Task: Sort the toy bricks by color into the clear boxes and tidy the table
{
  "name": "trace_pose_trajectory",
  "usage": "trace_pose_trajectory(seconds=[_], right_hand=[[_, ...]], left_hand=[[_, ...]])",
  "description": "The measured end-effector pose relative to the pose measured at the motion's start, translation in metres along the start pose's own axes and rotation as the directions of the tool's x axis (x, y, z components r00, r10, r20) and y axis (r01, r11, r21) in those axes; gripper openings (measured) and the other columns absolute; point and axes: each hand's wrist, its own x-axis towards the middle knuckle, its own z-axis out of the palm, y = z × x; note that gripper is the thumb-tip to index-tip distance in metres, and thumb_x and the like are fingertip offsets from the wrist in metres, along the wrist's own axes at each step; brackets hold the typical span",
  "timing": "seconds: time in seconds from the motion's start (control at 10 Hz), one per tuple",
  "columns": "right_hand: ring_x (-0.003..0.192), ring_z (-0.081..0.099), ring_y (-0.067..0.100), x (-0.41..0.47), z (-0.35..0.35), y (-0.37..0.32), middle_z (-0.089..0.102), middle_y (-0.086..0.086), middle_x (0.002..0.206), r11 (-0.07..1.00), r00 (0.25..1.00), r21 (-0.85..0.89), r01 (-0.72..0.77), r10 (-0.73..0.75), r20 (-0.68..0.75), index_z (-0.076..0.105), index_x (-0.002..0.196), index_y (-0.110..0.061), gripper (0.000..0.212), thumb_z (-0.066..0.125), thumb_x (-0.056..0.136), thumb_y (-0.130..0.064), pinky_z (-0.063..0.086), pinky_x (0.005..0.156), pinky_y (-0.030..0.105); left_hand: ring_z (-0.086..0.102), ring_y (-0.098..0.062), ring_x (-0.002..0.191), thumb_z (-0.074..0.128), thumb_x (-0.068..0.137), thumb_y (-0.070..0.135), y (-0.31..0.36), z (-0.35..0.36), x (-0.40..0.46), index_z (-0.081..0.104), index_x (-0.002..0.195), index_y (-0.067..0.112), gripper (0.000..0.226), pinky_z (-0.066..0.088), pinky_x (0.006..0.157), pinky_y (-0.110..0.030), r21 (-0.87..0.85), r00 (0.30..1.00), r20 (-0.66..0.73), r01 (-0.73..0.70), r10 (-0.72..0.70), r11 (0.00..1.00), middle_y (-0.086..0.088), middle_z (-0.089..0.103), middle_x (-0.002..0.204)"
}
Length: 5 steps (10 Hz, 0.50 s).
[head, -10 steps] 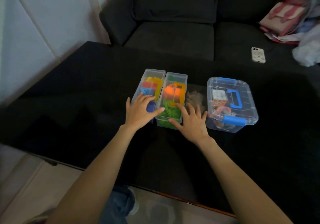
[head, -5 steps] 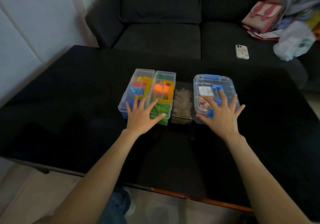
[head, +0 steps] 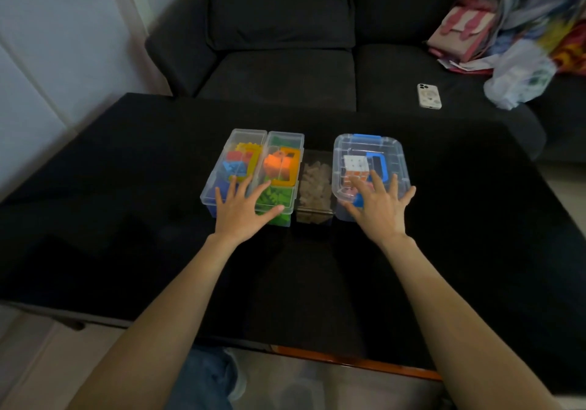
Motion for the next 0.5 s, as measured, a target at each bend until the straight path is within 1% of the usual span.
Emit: trace_pose_trajectory(seconds=[0.1,0.2,0.3,0.4,0.5], right_hand=[[0.144,0.014,0.036,0.000,0.003,0.003,0.021,0.005,0.156,0.999,1.000,0.037,0.009,-0.009,-0.018,0.028,0.143,-0.038,0.055,0.040,0.092,-0.056,0.002,0.107,0.070],[0.145,0.009,0.034,0.000,0.005,0.009,0.017,0.005,0.158,0.998,0.999,0.059,0.037,-0.037,0.003,0.024,0.145,-0.037,0.059,0.043,0.092,-0.054,-0.003,0.108,0.069],[0.146,-0.007,0.033,-0.003,-0.001,0.013,0.009,0.005,0.159,0.995,0.996,0.058,0.082,-0.083,0.028,0.016,0.149,-0.035,0.068,0.045,0.091,-0.054,-0.017,0.105,0.063],[0.147,-0.004,0.027,-0.011,-0.007,0.013,0.016,0.003,0.158,0.971,0.984,0.174,0.161,-0.145,-0.103,0.027,0.147,-0.030,0.063,0.048,0.091,-0.048,-0.018,0.108,0.054],[0.142,0.024,0.024,-0.027,-0.021,0.016,0.042,0.002,0.146,0.940,0.949,0.285,0.186,-0.097,-0.300,0.046,0.136,-0.024,0.050,0.056,0.089,-0.040,0.004,0.116,0.049]], left_hand=[[-0.001,-0.030,0.145,0.030,0.079,0.079,0.003,-0.002,-0.002,0.015,0.145,0.045,0.076,-0.001,0.112,-0.058,-0.010,1.000,0.013,0.010,-0.010,1.000,0.000,0.010,0.158],[-0.002,-0.031,0.145,0.030,0.081,0.077,0.006,-0.004,-0.003,0.014,0.146,0.044,0.075,0.000,0.113,-0.057,-0.018,0.999,0.037,0.015,-0.014,1.000,-0.001,0.008,0.158],[-0.002,-0.029,0.145,0.033,0.084,0.073,0.008,-0.006,-0.008,0.015,0.147,0.041,0.073,-0.002,0.113,-0.056,-0.033,1.000,0.020,0.010,-0.010,0.999,-0.002,0.006,0.159],[0.005,-0.024,0.145,0.044,0.089,0.058,0.012,-0.004,-0.021,0.029,0.145,0.034,0.063,0.001,0.115,-0.051,-0.094,0.982,-0.175,-0.081,0.063,0.992,-0.004,0.020,0.156],[0.032,-0.018,0.136,0.054,0.090,0.043,0.027,-0.010,-0.035,0.044,0.136,0.028,0.050,0.023,0.114,-0.045,-0.287,0.936,-0.350,-0.154,0.047,0.946,0.000,0.046,0.140]])
